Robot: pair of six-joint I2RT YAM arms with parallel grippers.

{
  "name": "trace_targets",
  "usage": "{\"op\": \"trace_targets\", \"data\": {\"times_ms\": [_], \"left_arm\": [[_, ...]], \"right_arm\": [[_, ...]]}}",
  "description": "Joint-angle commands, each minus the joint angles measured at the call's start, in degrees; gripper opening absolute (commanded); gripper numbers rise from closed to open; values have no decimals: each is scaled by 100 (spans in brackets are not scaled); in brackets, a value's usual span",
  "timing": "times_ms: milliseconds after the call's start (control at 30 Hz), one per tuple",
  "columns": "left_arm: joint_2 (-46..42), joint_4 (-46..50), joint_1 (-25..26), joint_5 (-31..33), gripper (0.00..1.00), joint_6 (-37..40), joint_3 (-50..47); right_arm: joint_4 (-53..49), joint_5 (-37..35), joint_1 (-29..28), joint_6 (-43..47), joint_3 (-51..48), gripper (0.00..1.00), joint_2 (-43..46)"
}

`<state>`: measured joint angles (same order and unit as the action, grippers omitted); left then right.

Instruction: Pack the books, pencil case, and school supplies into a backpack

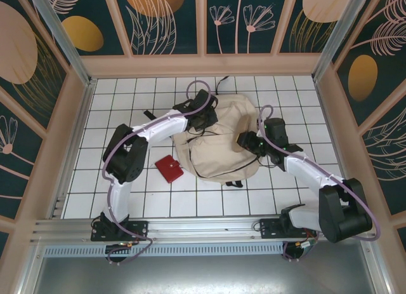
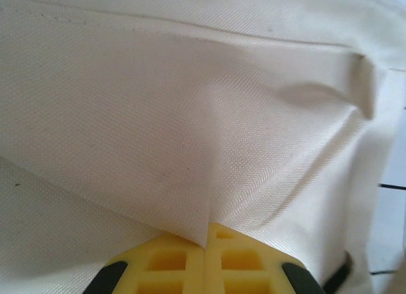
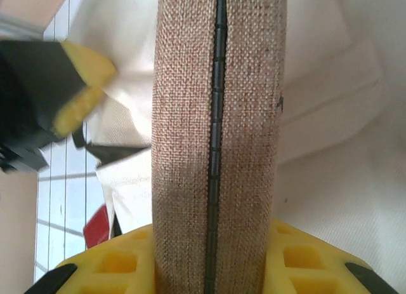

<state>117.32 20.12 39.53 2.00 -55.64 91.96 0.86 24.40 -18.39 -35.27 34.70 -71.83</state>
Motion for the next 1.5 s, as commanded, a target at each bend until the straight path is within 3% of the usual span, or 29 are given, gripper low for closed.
{"op": "trace_targets", "data": {"times_ms": [0, 233, 567, 867, 1200, 1467], "left_arm": [[-579, -692, -61, -415, 0, -84, -308], [-1042, -1627, -265, -1077, 0, -431, -1034], [-969, -1791, -407, -1142, 0, -453, -908], [-933, -1829, -447, -1445, 0, -434, -871], [-904, -1765, -455, -1724, 0, -281, -858], [-706, -1721, -448, -1855, 0, -238, -773]], "right_arm": [[430, 891, -202, 184, -234, 17, 163], [890, 1426, -876, 82, -332, 16, -367], [1286, 1813, -1152, -60, -262, 16, -794], [1387, 2037, -1146, 44, 48, 16, -1175], [2332, 3135, -989, -270, 433, 16, -1836], [2610, 3428, -1035, -361, 380, 16, -1958]]}}
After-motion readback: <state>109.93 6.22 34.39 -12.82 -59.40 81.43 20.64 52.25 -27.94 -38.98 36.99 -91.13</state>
